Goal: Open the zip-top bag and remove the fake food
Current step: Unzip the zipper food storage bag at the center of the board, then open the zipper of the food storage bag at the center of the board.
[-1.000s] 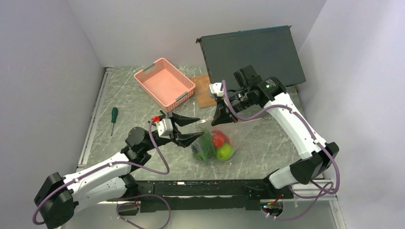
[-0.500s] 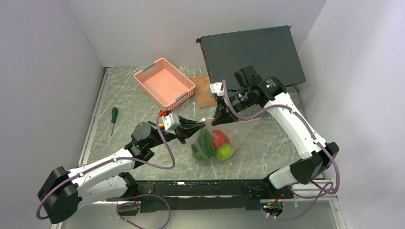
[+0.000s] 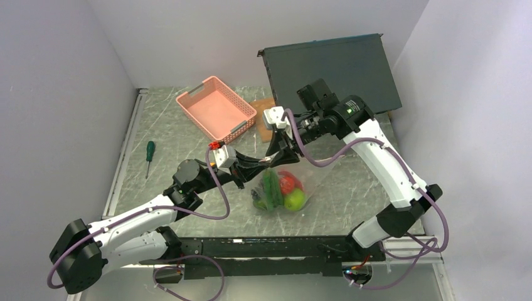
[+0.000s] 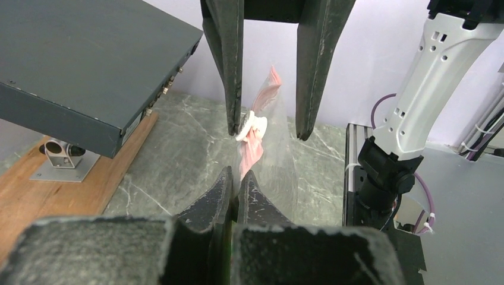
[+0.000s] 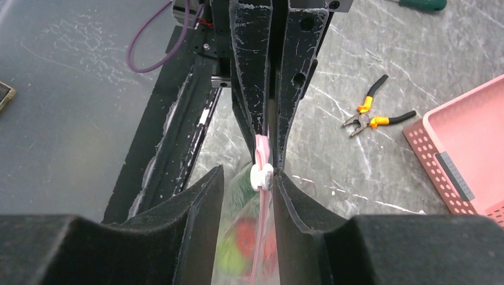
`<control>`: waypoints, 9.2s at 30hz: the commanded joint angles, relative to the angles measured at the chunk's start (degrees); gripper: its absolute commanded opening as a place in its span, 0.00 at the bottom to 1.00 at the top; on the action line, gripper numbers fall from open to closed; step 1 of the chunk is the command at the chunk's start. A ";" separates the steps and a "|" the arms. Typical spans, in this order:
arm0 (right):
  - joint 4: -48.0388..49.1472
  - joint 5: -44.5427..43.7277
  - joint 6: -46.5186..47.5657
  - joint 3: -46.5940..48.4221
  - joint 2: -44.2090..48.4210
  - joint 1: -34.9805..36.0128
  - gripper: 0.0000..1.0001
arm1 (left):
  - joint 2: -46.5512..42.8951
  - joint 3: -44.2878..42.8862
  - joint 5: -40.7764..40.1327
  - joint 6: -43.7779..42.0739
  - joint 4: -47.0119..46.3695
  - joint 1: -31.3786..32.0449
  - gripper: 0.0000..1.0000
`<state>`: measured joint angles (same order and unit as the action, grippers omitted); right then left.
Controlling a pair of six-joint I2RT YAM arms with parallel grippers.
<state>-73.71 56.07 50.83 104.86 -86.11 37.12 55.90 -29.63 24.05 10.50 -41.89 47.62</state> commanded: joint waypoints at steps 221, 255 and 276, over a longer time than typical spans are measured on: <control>17.26 -13.18 -21.64 -28.71 27.45 -31.86 0.00 | -20.25 10.11 -4.19 29.05 12.45 -7.04 1.00; 40.63 0.20 -29.93 -58.59 35.81 -22.80 0.00 | 7.08 -5.74 -25.06 24.63 16.20 19.29 0.61; 52.93 1.02 -34.56 -68.27 45.31 -24.09 0.00 | -1.37 4.81 -40.00 26.64 3.40 23.20 0.92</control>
<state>-24.80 57.10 15.90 36.84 -41.80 13.39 55.46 -25.23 -14.81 32.93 -32.64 70.46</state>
